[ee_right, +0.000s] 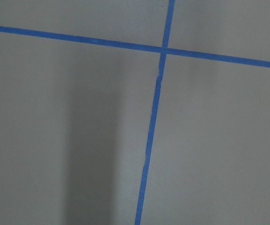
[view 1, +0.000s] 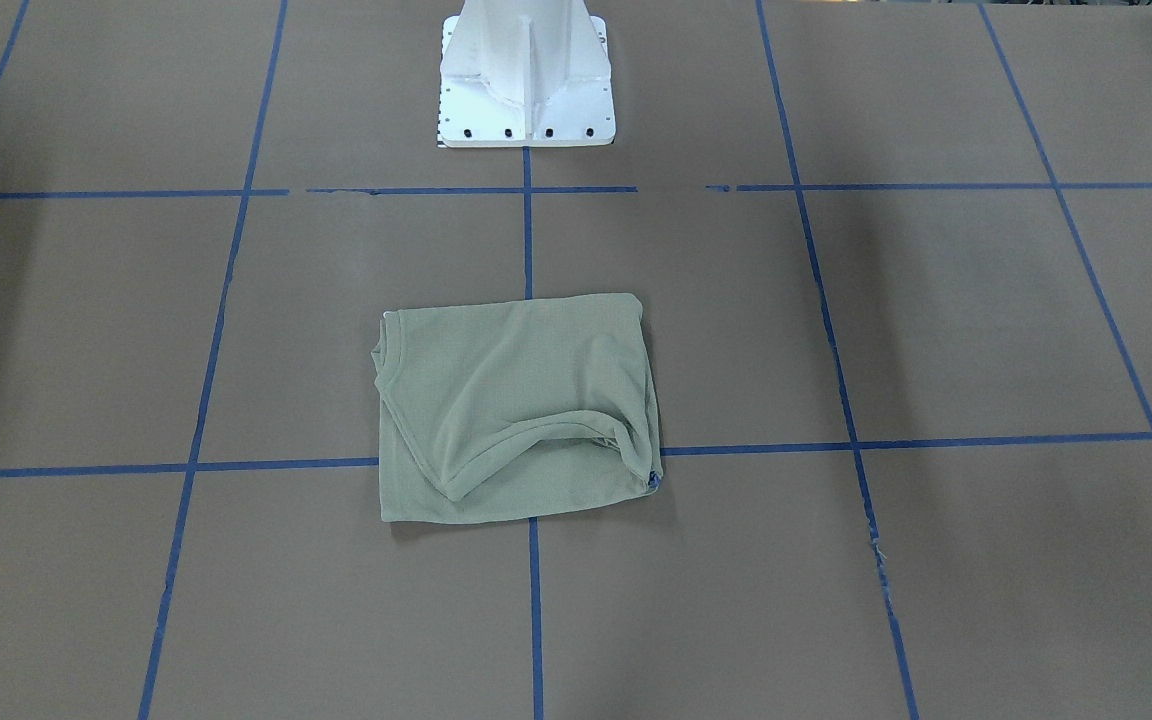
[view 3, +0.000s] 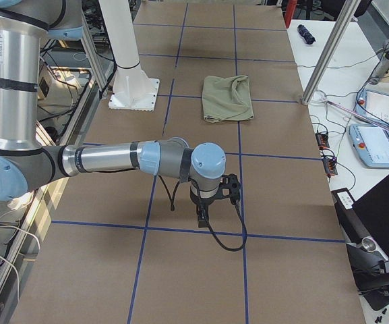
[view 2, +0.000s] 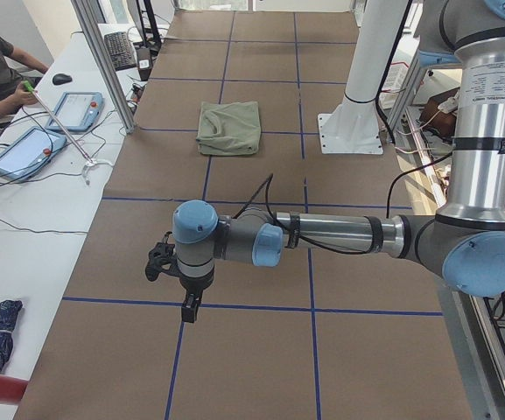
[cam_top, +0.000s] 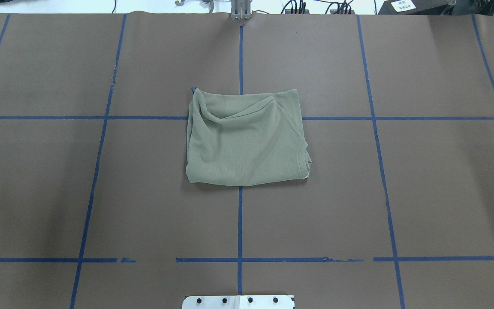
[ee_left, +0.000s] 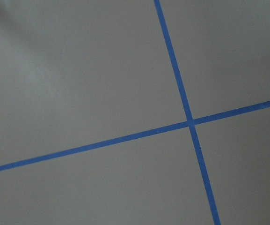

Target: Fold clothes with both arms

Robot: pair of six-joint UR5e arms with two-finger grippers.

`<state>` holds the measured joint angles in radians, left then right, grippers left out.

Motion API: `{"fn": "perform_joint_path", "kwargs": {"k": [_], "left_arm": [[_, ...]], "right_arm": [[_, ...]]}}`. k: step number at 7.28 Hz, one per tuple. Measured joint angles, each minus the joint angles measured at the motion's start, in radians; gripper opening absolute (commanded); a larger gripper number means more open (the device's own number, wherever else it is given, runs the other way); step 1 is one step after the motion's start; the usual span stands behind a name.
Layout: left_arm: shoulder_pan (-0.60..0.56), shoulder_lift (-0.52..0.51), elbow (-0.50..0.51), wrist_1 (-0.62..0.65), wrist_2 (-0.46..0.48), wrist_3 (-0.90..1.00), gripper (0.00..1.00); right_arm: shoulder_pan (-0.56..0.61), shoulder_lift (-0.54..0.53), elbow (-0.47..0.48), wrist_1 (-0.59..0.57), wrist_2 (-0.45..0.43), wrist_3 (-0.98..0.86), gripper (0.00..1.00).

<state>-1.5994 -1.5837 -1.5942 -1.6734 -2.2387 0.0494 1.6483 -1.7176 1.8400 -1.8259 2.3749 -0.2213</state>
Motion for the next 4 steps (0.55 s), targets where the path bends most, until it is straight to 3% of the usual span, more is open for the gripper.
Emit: {"fn": "perform_joint_path", "kwargs": {"k": [4], "left_arm": [[0.001,0.001,0.0,-0.003,0.001,-0.006,1.0]], "right_arm": [[0.059,-0.046,-0.01,0.032,-0.037,0.067,1.0]]}}
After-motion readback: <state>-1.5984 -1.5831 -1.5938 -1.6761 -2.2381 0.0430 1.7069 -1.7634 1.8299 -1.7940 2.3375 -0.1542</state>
